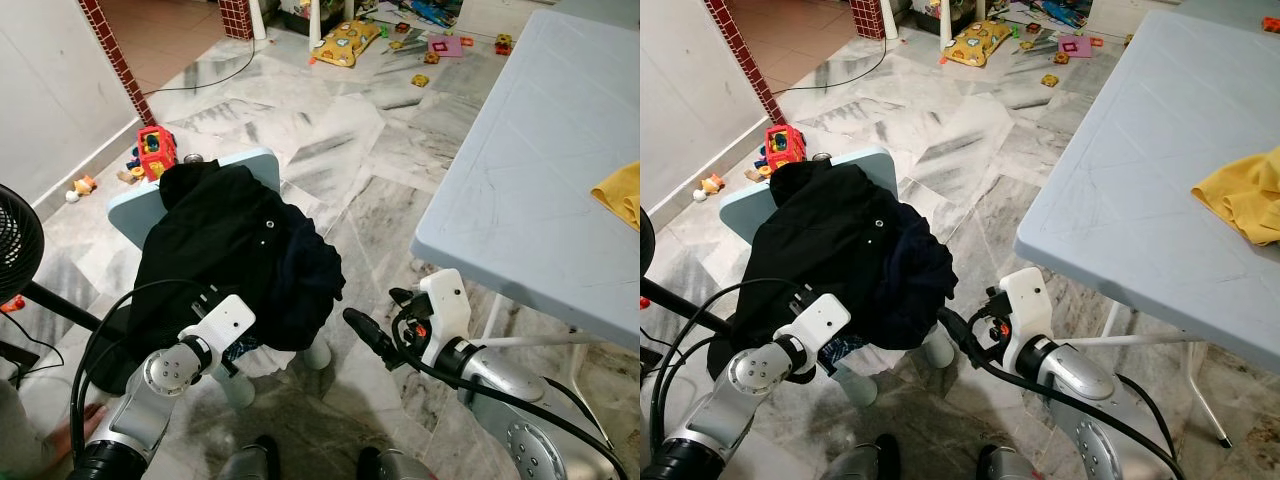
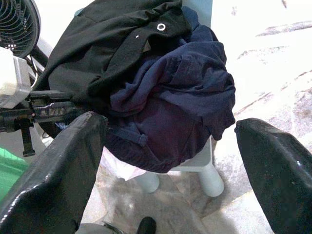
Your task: Hang hanger
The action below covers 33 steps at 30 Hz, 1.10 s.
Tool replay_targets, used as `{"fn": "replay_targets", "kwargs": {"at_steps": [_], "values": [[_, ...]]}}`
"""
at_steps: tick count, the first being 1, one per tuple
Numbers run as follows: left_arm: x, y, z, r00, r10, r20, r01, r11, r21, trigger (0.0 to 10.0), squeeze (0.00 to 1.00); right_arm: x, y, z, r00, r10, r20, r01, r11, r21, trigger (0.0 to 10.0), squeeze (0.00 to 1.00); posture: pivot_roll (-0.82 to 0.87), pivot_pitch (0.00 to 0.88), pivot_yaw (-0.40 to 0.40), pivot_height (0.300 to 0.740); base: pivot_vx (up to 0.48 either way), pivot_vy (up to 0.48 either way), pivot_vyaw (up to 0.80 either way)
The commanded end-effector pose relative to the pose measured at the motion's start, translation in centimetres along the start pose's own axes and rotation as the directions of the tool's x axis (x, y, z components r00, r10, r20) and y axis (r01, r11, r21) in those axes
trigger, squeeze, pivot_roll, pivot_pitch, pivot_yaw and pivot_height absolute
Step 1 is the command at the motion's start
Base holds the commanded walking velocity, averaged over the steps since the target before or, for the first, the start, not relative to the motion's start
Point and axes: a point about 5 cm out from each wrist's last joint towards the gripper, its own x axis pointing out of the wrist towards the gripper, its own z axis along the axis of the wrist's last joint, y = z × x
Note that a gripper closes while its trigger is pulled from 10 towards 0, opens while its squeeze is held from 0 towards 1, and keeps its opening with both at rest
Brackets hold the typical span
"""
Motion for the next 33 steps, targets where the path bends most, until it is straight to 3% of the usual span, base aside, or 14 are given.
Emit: {"fn": "replay_targets", "kwargs": {"at_steps": [1,9,15,18,19,22,24,29,33], "values": [[-0.4,0.0,0.3,0.999,0.009,0.032,-0.009,1.0,-0.023,0.0,0.0,0.1,0.1,-0.2,1.0,0.012,-0.002,-0.012,1.0,0.002,10.0,0.0,-0.11,0.194,0.04,0.74,0.0,0.0,0.0],[-1.3,-0.7,2.9,0.98,0.086,0.181,-0.061,0.988,-0.14,0.0,0.0,1.0,0.3,-0.3,1.0,0.03,0.009,-0.03,1.0,0.001,10.0,0.0,-0.08,0.137,0.02,0.74,0.0,0.0,0.0],[-3.3,-0.1,6.1,0.911,0.276,0.306,-0.2,0.945,-0.258,0.0,0.0,2.1,-0.2,0.3,0.999,0.025,0.034,-0.024,1.0,-0.013,10.0,0.0,-0.04,0.1,-0.003,0.74,0.0,0.0,0.0],[-4.0,-0.1,6.7,0.889,0.34,0.308,-0.24,0.917,-0.319,0.0,0.0,2.6,-0.4,0.3,0.999,0.019,0.044,-0.018,1.0,-0.014,10.0,0.0,-0.03,0.088,-0.005,0.74,0.0,0.0,0.0],[-4.9,0.2,7.4,0.863,0.387,0.324,-0.275,0.899,-0.341,0.0,0.0,2.9,-0.5,0.4,0.998,0.008,0.058,-0.008,1.0,-0.01,10.0,0.0,-0.02,0.08,-0.005,0.74,0.0,0.0,0.0],[-5.5,0.5,7.6,0.844,0.428,0.322,-0.312,0.881,-0.355,0.0,0.0,3.2,-0.5,0.4,0.998,-0.003,0.07,0.003,1.0,-0.005,10.0,0.0,-0.01,0.071,-0.005,0.74,0.0,0.0,0.0],[-6.4,0.8,7.6,0.815,0.482,0.322,-0.389,0.866,-0.314,0.0,0.0,3.3,-0.5,0.2,0.996,-0.021,0.085,0.02,1.0,0.013,10.0,0.0,0.0,0.052,-0.005,0.74,0.0,0.0,0.0],[-6.4,0.5,7.0,0.826,0.488,0.282,-0.4,0.86,-0.315,0.0,0.0,3.4,-0.8,-0.1,0.992,-0.071,0.109,0.066,0.997,0.043,10.0,0.0,-0.01,0.031,-0.001,0.74,0.0,0.0,0.0],[-6.4,-0.3,6.9,0.823,0.516,0.238,-0.43,0.84,-0.332,0.0,0.0,3.2,-2.3,0.5,0.966,-0.181,0.182,0.162,0.98,0.113,10.0,0.0,-0.01,0.011,0.01,0.74,0.0,0.0,0.0]]}}
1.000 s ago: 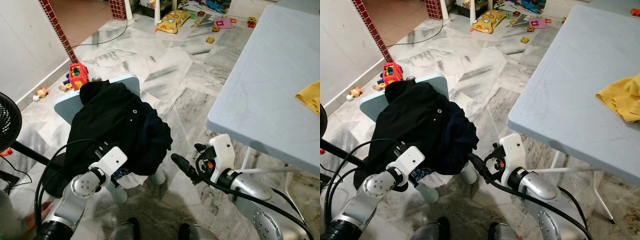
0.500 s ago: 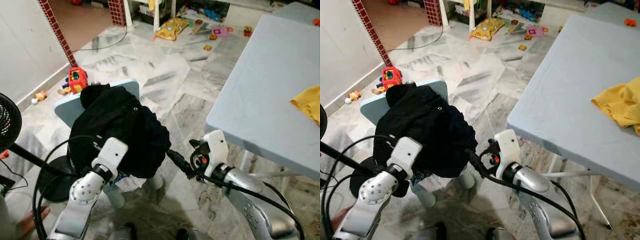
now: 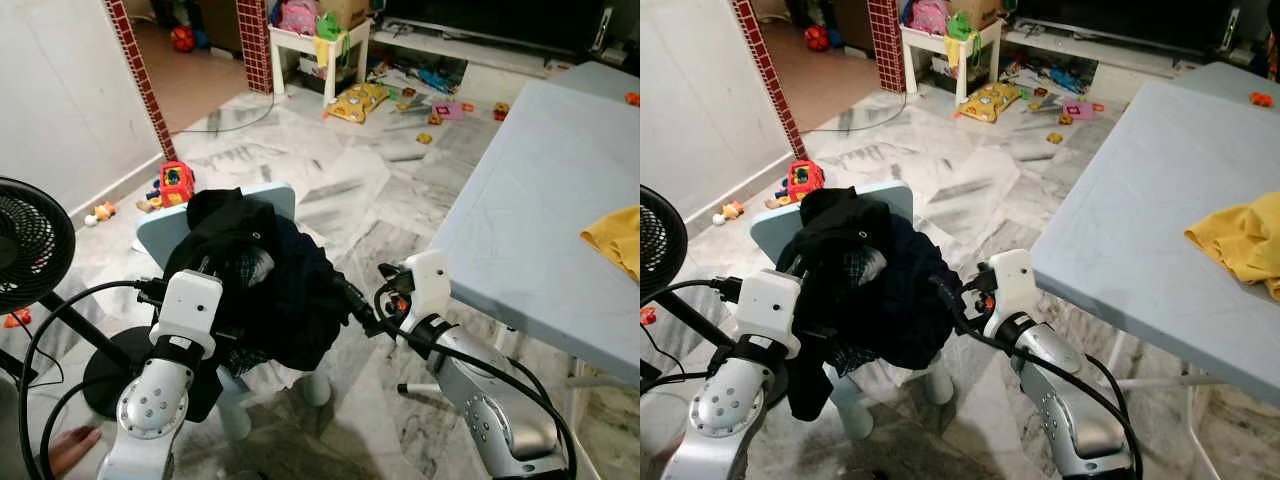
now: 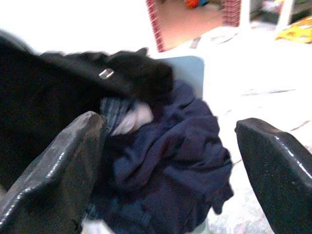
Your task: Hang hanger
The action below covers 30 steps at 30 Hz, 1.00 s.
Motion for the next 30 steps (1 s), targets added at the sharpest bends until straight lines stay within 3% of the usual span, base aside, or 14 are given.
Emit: {"fn": "replay_targets", "kwargs": {"at_steps": [1,3,5,6,8,16,26,30], "values": [[-0.2,-0.1,0.4,1.0,0.019,0.009,-0.019,1.0,0.005,0.0,0.0,-0.1,-1.1,0.5,0.997,-0.064,0.038,0.063,0.998,0.02,10.0,0.0,-0.01,0.011,0.01,0.74,0.0,0.0,0.0],[-0.1,-0.4,0.3,1.0,0.02,-0.004,-0.02,1.0,-0.021,0.8,0.0,0.1,-1.5,0.6,0.994,-0.093,0.054,0.091,0.995,0.035,10.0,0.0,-0.01,0.007,0.013,0.74,0.0,0.0,0.0],[0.6,-0.8,0.5,1.0,0.005,0.004,-0.005,1.0,-0.026,4.8,0.0,0.5,-1.9,0.8,0.991,-0.12,0.063,0.118,0.992,0.035,10.0,0.0,-0.02,0.01,0.016,0.74,0.0,0.0,0.0],[0.7,-0.8,0.5,1.0,0.0,0.005,0.0,1.0,-0.031,4.8,0.0,0.5,-1.9,0.8,0.991,-0.121,0.066,0.119,0.992,0.031,10.0,0.0,-0.02,0.01,0.016,0.74,0.0,0.0,0.0],[1.1,-0.8,0.7,1.0,0.001,0.005,-0.001,0.999,-0.037,10.0,0.0,0.7,-1.8,1.1,0.99,-0.122,0.074,0.12,0.992,0.033,10.0,0.0,-0.02,0.014,0.018,0.74,0.0,0.0,0.0],[1.8,-1.0,0.9,1.0,0.017,-0.01,-0.018,0.997,-0.079,10.0,0.0,0.6,-2.4,0.9,0.985,-0.16,0.07,0.156,0.986,0.052,10.0,0.0,-0.03,0.022,0.018,0.74,0.0,0.0,0.0],[1.8,-1.9,1.0,1.0,-0.018,-0.016,0.016,0.995,-0.1,10.0,0.0,0.5,-2.5,0.9,0.984,-0.167,0.068,0.163,0.985,0.061,10.0,0.0,-0.04,0.033,0.017,0.74,0.0,0.0,-0.66],[2.0,-1.9,1.0,1.0,-0.024,-0.015,0.023,0.995,-0.095,10.0,0.0,0.5,-2.5,1.0,0.983,-0.167,0.074,0.162,0.985,0.06,10.0,0.0,-0.04,0.038,0.021,0.74,0.0,0.0,0.0]]}}
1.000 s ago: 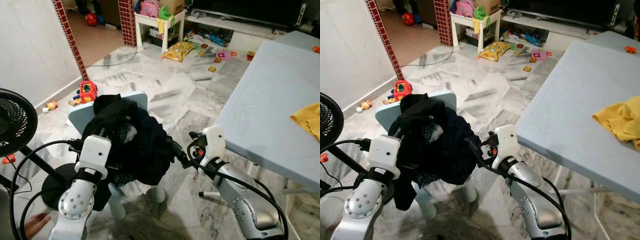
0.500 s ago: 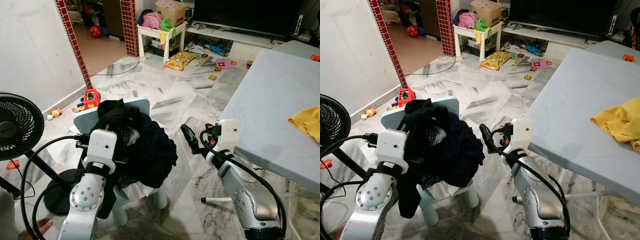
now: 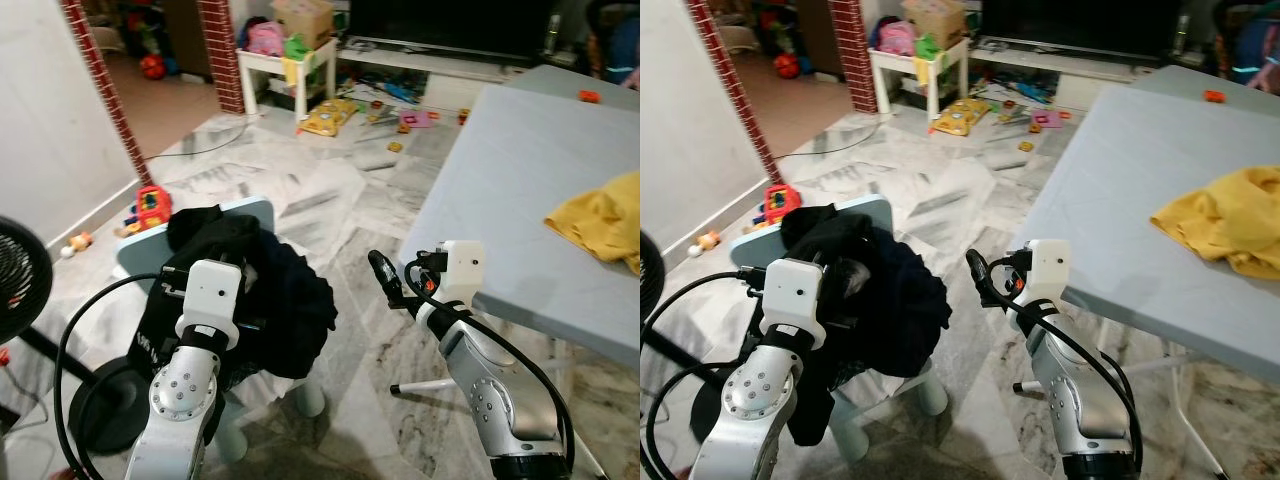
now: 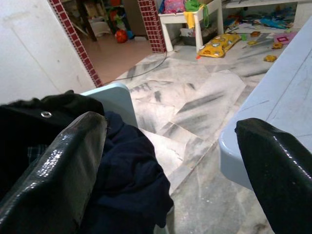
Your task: Hang hanger
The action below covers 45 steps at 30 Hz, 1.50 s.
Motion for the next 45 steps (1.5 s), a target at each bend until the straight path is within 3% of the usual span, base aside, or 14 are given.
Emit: {"fn": "replay_targets", "kwargs": {"at_steps": [1,37,45], "values": [[0.1,0.1,0.0,1.0,-0.004,-0.003,0.004,1.0,0.001,10.0,0.0,0.1,0.1,0.4,1.0,0.003,0.012,-0.003,1.0,-0.001,10.0,0.0,-0.04,0.038,0.021,0.74,0.0,0.0,0.0],[0.3,0.0,0.0,1.0,-0.008,-0.01,0.008,1.0,0.001,10.0,0.0,0.2,0.1,0.4,1.0,0.0,0.006,0.001,1.0,-0.01,10.0,0.0,-0.04,0.045,0.02,0.74,-0.204,0.0,0.0],[1.1,-1.3,1.5,0.997,-0.069,0.036,0.071,0.996,-0.051,10.0,0.0,0.2,0.0,0.3,1.0,-0.005,0.008,0.005,1.0,-0.009,10.0,0.0,-0.04,0.04,0.023,0.74,-0.03,0.0,0.0]]}}
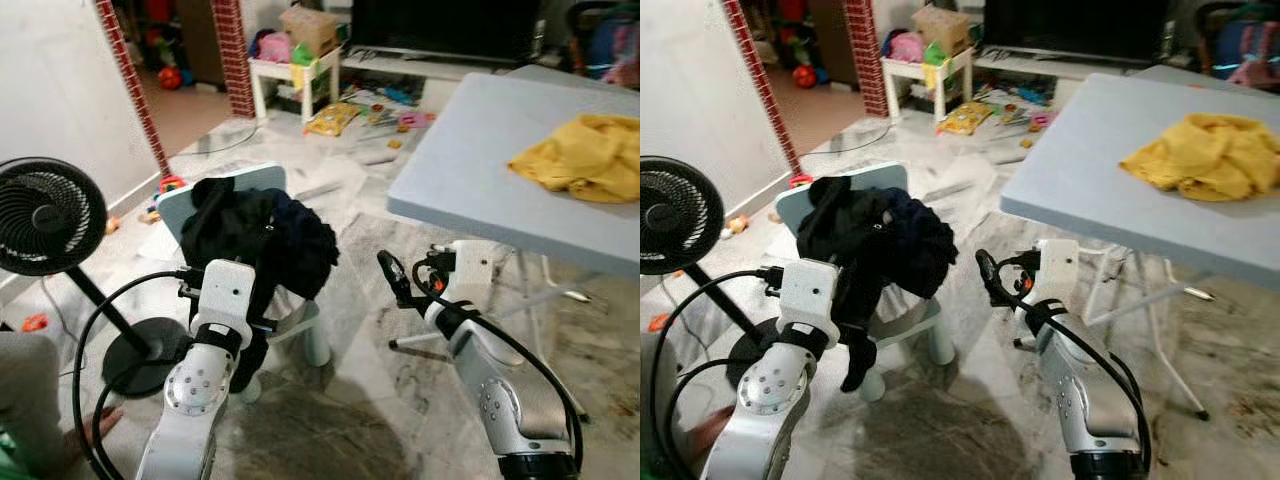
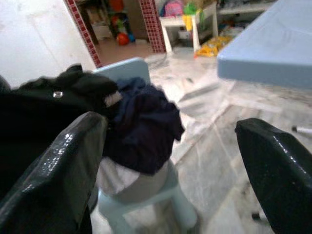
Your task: Hang hanger
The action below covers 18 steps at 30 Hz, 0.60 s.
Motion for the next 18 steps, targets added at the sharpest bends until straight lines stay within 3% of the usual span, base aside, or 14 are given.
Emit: {"fn": "replay_targets", "kwargs": {"at_steps": [1,3,4,5,6,12,13,15,18], "values": [[0.5,-0.4,2.0,0.997,-0.035,0.074,0.036,0.999,-0.014,10.0,0.0,0.3,0.3,0.6,1.0,0.013,0.016,-0.013,1.0,-0.018,10.0,0.0,-0.04,0.04,0.023,0.74,0.0,0.0,0.0],[0.9,-1.9,3.6,0.979,-0.149,0.137,0.152,0.988,-0.008,10.0,0.0,0.4,0.3,0.6,1.0,0.013,0.017,-0.013,1.0,-0.018,10.0,0.0,-0.04,0.036,0.021,0.74,0.0,0.0,0.0],[0.9,-1.9,3.6,0.979,-0.149,0.137,0.152,0.988,-0.008,10.0,0.0,0.4,0.3,0.6,1.0,0.013,0.017,-0.013,1.0,-0.018,10.0,0.0,-0.04,0.036,0.021,0.74,0.0,0.0,0.0],[0.8,-3.3,4.6,0.95,-0.257,0.177,0.26,0.965,0.006,10.0,0.0,0.5,0.4,0.6,1.0,0.015,0.018,-0.015,1.0,-0.018,10.0,0.0,-0.04,0.034,0.021,0.74,0.0,0.0,0.0],[0.7,-3.9,5.0,0.935,-0.298,0.189,0.301,0.953,0.015,10.0,0.0,0.6,0.5,0.6,1.0,0.016,0.018,-0.016,1.0,-0.017,10.0,0.0,-0.04,0.033,0.021,0.74,0.0,0.0,0.0],[0.7,-3.9,5.0,0.935,-0.298,0.189,0.301,0.953,0.015,10.0,0.0,0.6,0.5,0.6,1.0,0.016,0.018,-0.016,1.0,-0.017,10.0,0.0,-0.04,0.033,0.021,0.74,0.0,0.0,0.0],[0.4,-4.7,5.3,0.915,-0.352,0.196,0.355,0.935,0.021,10.0,0.0,0.6,0.5,0.6,1.0,0.017,0.019,-0.017,1.0,-0.017,10.0,0.0,-0.04,0.033,0.021,0.74,0.0,0.0,0.0],[0.3,-4.6,5.1,0.907,-0.376,0.188,0.377,0.926,0.032,10.0,0.0,0.6,0.5,0.7,1.0,0.015,0.022,-0.014,1.0,-0.018,10.0,0.0,-0.04,0.032,0.023,0.74,0.0,0.0,0.0],[0.0,-3.1,3.2,0.946,-0.301,0.122,0.303,0.953,0.005,10.0,0.0,0.6,0.2,0.8,1.0,0.004,0.027,-0.004,1.0,-0.022,10.0,0.0,-0.04,0.035,0.024,0.74,0.0,0.0,0.0]]}}
